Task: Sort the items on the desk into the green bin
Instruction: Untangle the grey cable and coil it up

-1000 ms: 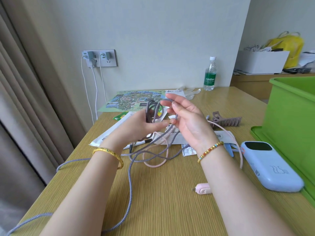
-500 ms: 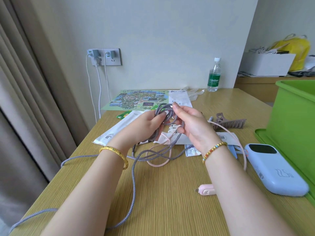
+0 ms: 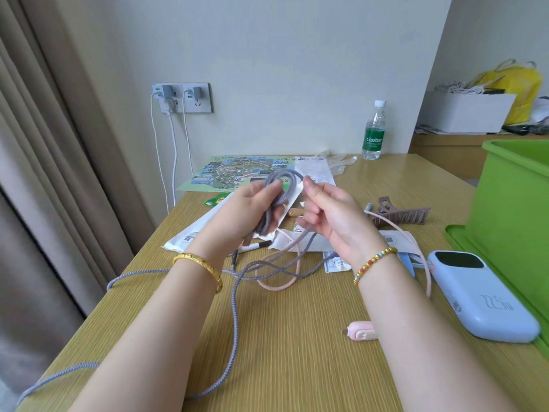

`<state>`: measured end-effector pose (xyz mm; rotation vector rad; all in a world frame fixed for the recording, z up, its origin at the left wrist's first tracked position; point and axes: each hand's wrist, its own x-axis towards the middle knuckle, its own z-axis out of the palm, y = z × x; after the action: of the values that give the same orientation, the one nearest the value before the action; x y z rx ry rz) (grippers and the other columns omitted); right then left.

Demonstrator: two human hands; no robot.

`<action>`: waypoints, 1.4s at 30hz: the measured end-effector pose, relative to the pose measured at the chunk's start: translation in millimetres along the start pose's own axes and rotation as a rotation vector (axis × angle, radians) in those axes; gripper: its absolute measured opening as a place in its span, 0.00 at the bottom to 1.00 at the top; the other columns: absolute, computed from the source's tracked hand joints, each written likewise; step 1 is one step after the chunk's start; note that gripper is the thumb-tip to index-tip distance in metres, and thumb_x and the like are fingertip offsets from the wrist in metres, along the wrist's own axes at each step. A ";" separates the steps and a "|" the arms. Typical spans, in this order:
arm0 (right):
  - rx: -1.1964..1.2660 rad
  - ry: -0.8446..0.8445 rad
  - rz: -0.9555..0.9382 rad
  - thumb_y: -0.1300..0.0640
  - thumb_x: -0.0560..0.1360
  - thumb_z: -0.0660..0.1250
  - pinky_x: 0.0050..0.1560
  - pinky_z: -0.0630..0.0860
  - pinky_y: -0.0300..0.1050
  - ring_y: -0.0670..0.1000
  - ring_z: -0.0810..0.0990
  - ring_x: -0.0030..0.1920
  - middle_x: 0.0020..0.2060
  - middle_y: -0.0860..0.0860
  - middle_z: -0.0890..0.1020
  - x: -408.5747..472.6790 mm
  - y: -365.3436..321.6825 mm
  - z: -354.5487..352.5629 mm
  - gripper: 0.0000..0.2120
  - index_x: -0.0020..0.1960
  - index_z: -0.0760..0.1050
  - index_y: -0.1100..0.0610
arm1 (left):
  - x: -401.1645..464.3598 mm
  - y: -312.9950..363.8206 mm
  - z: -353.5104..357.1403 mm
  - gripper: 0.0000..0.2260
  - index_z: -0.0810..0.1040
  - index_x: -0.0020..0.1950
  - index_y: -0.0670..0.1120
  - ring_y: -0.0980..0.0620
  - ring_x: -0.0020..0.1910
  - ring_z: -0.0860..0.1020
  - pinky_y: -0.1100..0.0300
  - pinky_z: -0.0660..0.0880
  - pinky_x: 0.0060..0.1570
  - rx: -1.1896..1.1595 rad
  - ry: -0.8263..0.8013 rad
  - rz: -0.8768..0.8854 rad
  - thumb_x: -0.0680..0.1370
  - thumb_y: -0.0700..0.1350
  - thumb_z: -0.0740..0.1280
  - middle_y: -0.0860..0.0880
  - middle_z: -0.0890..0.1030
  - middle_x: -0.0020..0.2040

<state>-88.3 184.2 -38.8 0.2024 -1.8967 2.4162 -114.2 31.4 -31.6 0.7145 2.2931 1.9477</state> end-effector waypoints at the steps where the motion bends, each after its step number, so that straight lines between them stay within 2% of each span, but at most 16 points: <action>1: 0.005 -0.068 0.035 0.55 0.77 0.62 0.32 0.74 0.37 0.44 0.70 0.25 0.23 0.44 0.70 -1.1 0.0 0.3 0.08 0.41 0.69 0.55 | 2.9 -1.3 -2.8 0.14 0.69 0.38 0.44 0.52 0.21 0.70 0.66 0.65 0.20 -0.112 0.088 -0.017 0.82 0.47 0.56 0.51 0.73 0.25; 4: -0.091 -0.297 0.135 0.61 0.79 0.58 0.39 0.75 0.40 0.47 0.78 0.33 0.27 0.45 0.76 -6.7 3.6 6.9 0.06 0.45 0.72 0.58 | 9.2 -4.6 -13.1 0.13 0.70 0.39 0.46 0.57 0.22 0.74 0.69 0.67 0.20 -0.345 0.324 -0.083 0.82 0.48 0.55 0.54 0.74 0.23; 7: -0.110 -0.387 0.135 0.63 0.80 0.55 0.31 0.76 0.37 0.45 0.74 0.27 0.26 0.46 0.72 -9.7 5.9 15.7 0.09 0.46 0.73 0.60 | 9.9 -5.7 -18.6 0.13 0.71 0.40 0.45 0.57 0.27 0.79 0.65 0.76 0.26 -0.499 0.421 -0.137 0.82 0.48 0.56 0.54 0.77 0.24; 11: 0.047 -0.066 0.058 0.62 0.80 0.57 0.16 0.55 0.31 0.40 0.58 0.19 0.23 0.46 0.65 -2.4 -1.4 5.9 0.08 0.45 0.73 0.59 | 9.4 -0.3 -15.8 0.13 0.71 0.42 0.43 0.51 0.36 0.84 0.58 0.82 0.38 -0.672 0.368 -0.167 0.81 0.49 0.57 0.47 0.84 0.34; 14: -0.038 0.121 -0.005 0.59 0.78 0.61 0.16 0.53 0.32 0.41 0.57 0.19 0.25 0.47 0.62 -0.1 -2.7 -1.6 0.06 0.42 0.72 0.57 | 9.4 0.6 -11.7 0.12 0.69 0.45 0.44 0.48 0.43 0.84 0.55 0.81 0.45 -0.688 0.324 -0.128 0.81 0.51 0.56 0.45 0.85 0.40; 16: -0.160 0.075 0.042 0.55 0.77 0.63 0.16 0.53 0.32 0.41 0.56 0.18 0.24 0.46 0.62 -1.4 -0.1 0.8 0.10 0.40 0.74 0.58 | 8.6 1.7 -10.3 0.11 0.68 0.49 0.46 0.47 0.45 0.84 0.56 0.80 0.43 -0.716 0.311 -0.080 0.82 0.53 0.54 0.45 0.85 0.43; 18: -0.238 -0.071 0.124 0.52 0.77 0.62 0.16 0.52 0.32 0.41 0.56 0.18 0.22 0.46 0.62 -4.0 3.0 5.6 0.13 0.38 0.75 0.59 | 8.1 3.2 -10.8 0.12 0.67 0.51 0.47 0.47 0.42 0.85 0.58 0.81 0.39 -0.752 0.321 -0.066 0.82 0.54 0.53 0.45 0.86 0.41; 21: -0.320 -0.247 0.194 0.51 0.79 0.60 0.16 0.53 0.32 0.41 0.56 0.17 0.21 0.46 0.61 -7.3 6.0 10.6 0.16 0.37 0.75 0.59 | 8.9 3.5 -10.9 0.13 0.69 0.46 0.45 0.52 0.27 0.80 0.59 0.80 0.33 -0.784 0.359 -0.088 0.82 0.53 0.54 0.49 0.80 0.30; 26: -0.358 -0.325 0.210 0.53 0.80 0.58 0.22 0.66 0.33 0.42 0.59 0.20 0.24 0.47 0.61 -11.7 4.2 13.7 0.15 0.39 0.76 0.58 | 12.1 2.9 -9.0 0.07 0.68 0.46 0.44 0.53 0.27 0.71 0.61 0.74 0.28 -0.676 0.421 -0.096 0.81 0.46 0.57 0.48 0.69 0.35; 28: -0.345 -0.335 0.202 0.56 0.79 0.59 0.34 0.78 0.38 0.42 0.62 0.21 0.23 0.46 0.62 -12.6 3.4 13.9 0.12 0.41 0.76 0.59 | 12.1 4.3 -13.0 0.08 0.68 0.43 0.46 0.55 0.25 0.72 0.61 0.73 0.28 -0.636 0.488 -0.024 0.81 0.45 0.57 0.49 0.69 0.35; 30: -0.370 -0.318 0.183 0.59 0.79 0.59 0.47 0.79 0.46 0.43 0.68 0.24 0.24 0.46 0.67 -13.3 3.7 15.1 0.10 0.42 0.76 0.58 | 11.5 6.3 -17.7 0.08 0.68 0.43 0.47 0.58 0.22 0.73 0.62 0.73 0.27 -0.620 0.557 0.034 0.81 0.46 0.56 0.49 0.68 0.36; 31: -0.388 -0.287 0.166 0.60 0.79 0.59 0.48 0.79 0.47 0.44 0.71 0.26 0.24 0.47 0.69 -13.0 4.2 15.8 0.10 0.41 0.75 0.58 | 11.3 6.7 -19.7 0.08 0.68 0.43 0.48 0.59 0.21 0.73 0.63 0.74 0.27 -0.607 0.586 0.040 0.82 0.46 0.56 0.49 0.68 0.36; 34: -0.356 -0.156 0.099 0.59 0.80 0.57 0.33 0.75 0.42 0.43 0.71 0.21 0.23 0.48 0.69 -11.0 3.5 15.5 0.12 0.39 0.73 0.58 | 11.6 6.5 -19.3 0.08 0.68 0.44 0.49 0.59 0.19 0.72 0.63 0.75 0.27 -0.526 0.608 0.024 0.82 0.47 0.55 0.49 0.67 0.36; 37: -0.119 -0.139 0.112 0.59 0.80 0.57 0.17 0.59 0.33 0.41 0.61 0.17 0.22 0.47 0.66 -8.6 -0.5 9.2 0.13 0.39 0.72 0.61 | 11.3 5.0 -14.9 0.08 0.70 0.45 0.51 0.58 0.24 0.73 0.63 0.74 0.26 -0.453 0.560 -0.023 0.82 0.48 0.55 0.49 0.68 0.38; 40: 0.019 -0.161 0.112 0.56 0.79 0.59 0.16 0.56 0.32 0.41 0.58 0.17 0.19 0.45 0.64 -7.1 -4.8 3.9 0.14 0.37 0.72 0.60 | 11.5 2.9 -15.1 0.06 0.72 0.48 0.50 0.54 0.33 0.72 0.65 0.74 0.26 -0.416 0.484 -0.062 0.81 0.49 0.57 0.49 0.69 0.40; 42: 0.081 -0.154 0.078 0.51 0.76 0.62 0.21 0.66 0.34 0.42 0.58 0.17 0.17 0.44 0.61 -6.5 -7.5 1.9 0.16 0.32 0.68 0.57 | 11.7 0.7 -14.8 0.06 0.72 0.51 0.51 0.56 0.31 0.75 0.62 0.75 0.30 -0.312 0.467 -0.062 0.81 0.50 0.57 0.49 0.71 0.40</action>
<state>-80.8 184.3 -32.1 0.3352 -1.9019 2.6013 -129.3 22.2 -24.9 0.1679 2.0977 2.5764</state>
